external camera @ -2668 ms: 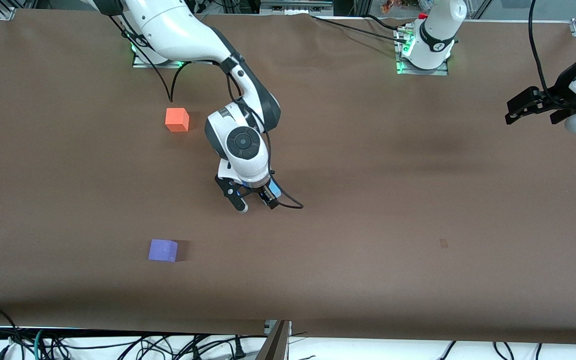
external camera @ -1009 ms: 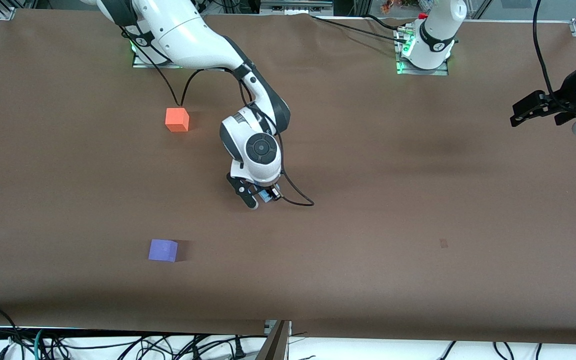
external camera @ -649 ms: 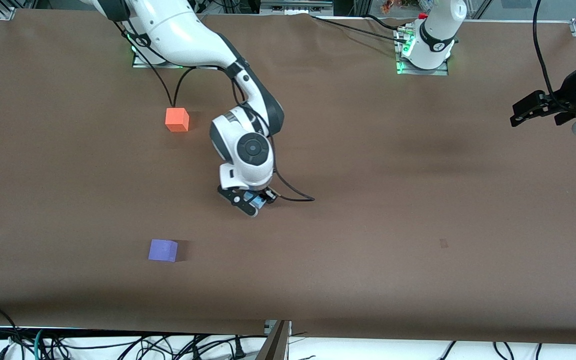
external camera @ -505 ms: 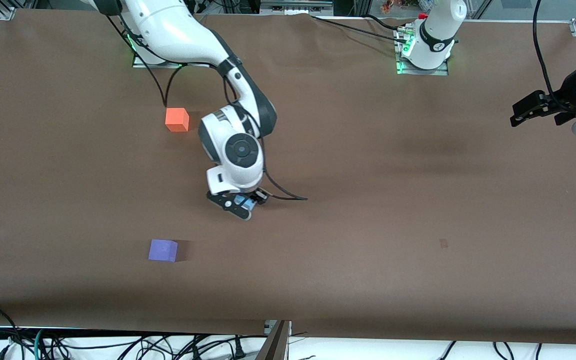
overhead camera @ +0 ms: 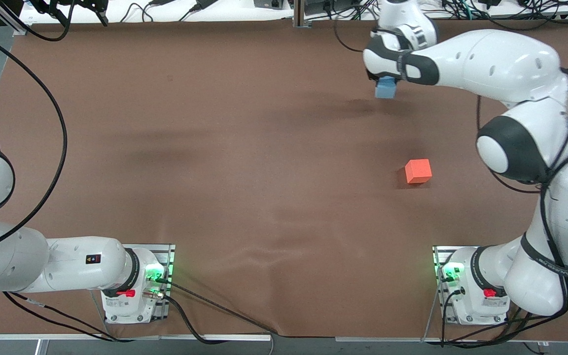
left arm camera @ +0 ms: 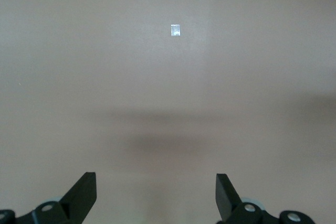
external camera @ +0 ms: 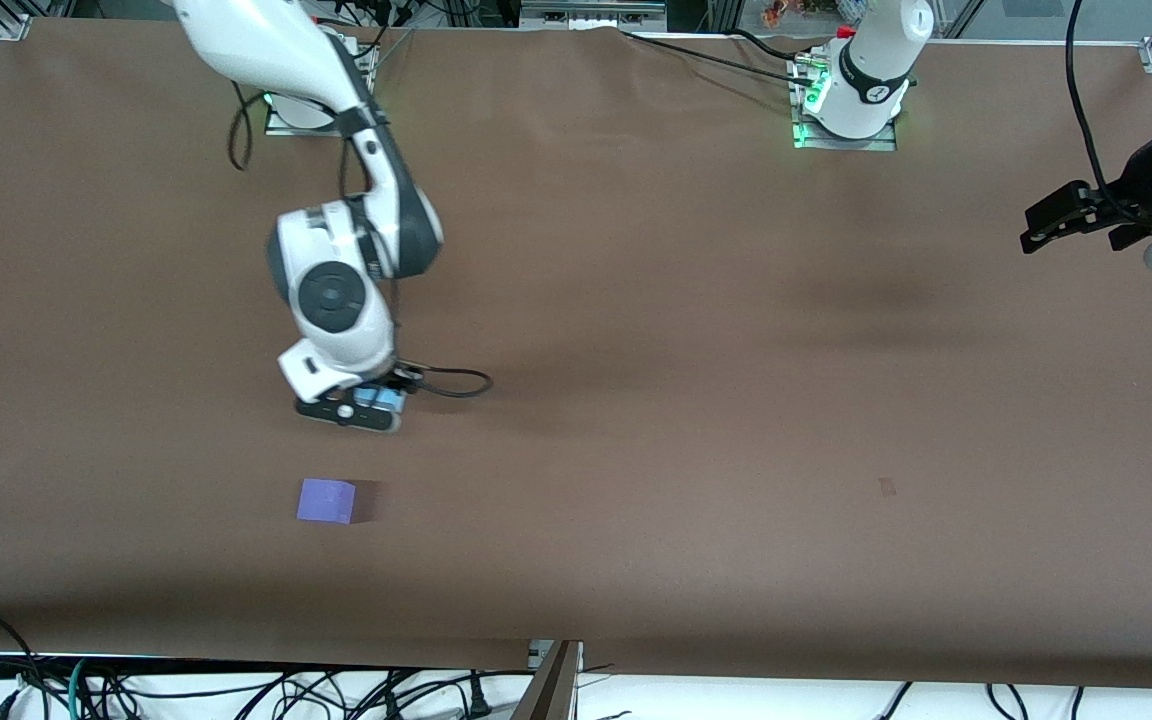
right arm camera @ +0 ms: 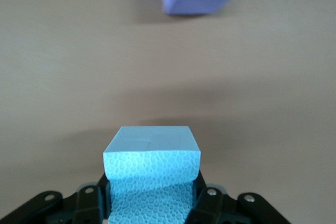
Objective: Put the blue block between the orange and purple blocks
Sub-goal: 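Carry the cube with the right gripper and lower it between orange and purple cubes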
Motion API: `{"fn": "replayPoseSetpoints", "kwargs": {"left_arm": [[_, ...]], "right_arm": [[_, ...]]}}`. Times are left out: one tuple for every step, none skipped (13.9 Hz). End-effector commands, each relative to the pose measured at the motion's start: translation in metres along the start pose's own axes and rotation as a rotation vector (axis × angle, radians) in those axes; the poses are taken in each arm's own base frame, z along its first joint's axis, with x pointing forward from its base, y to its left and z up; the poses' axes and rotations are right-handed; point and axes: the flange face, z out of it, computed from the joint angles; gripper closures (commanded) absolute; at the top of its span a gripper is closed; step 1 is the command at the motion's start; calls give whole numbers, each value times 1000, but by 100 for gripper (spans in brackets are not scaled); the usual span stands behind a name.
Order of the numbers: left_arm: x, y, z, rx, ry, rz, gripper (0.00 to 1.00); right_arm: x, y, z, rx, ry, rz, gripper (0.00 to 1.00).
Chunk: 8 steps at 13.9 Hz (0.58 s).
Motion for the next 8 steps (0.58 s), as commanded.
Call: {"fn": "replayPoseSetpoints", "kwargs": {"left_arm": [[-2, -3, -2, 7, -4, 13, 0], [-2, -3, -2, 7, -4, 13, 0], [-2, -3, -2, 7, -4, 13, 0], [-2, -3, -2, 7, -4, 13, 0], [-2, -3, -2, 7, -4, 13, 0], [-2, -3, -1, 7, -8, 11, 0], [-2, -3, -1, 8, -10, 11, 0], [-2, -3, -1, 8, -10, 11, 0]], "right_arm": [[-27, 49, 16, 24, 3, -96, 86], [-30, 59, 27, 29, 20, -119, 86], [-34, 63, 35, 32, 33, -129, 86], [-38, 65, 41, 35, 42, -134, 86], [-39, 66, 44, 34, 44, -143, 86], [-40, 67, 50, 30, 41, -147, 86], [-40, 68, 51, 33, 51, -146, 86], [-41, 69, 54, 35, 59, -147, 86]]}}
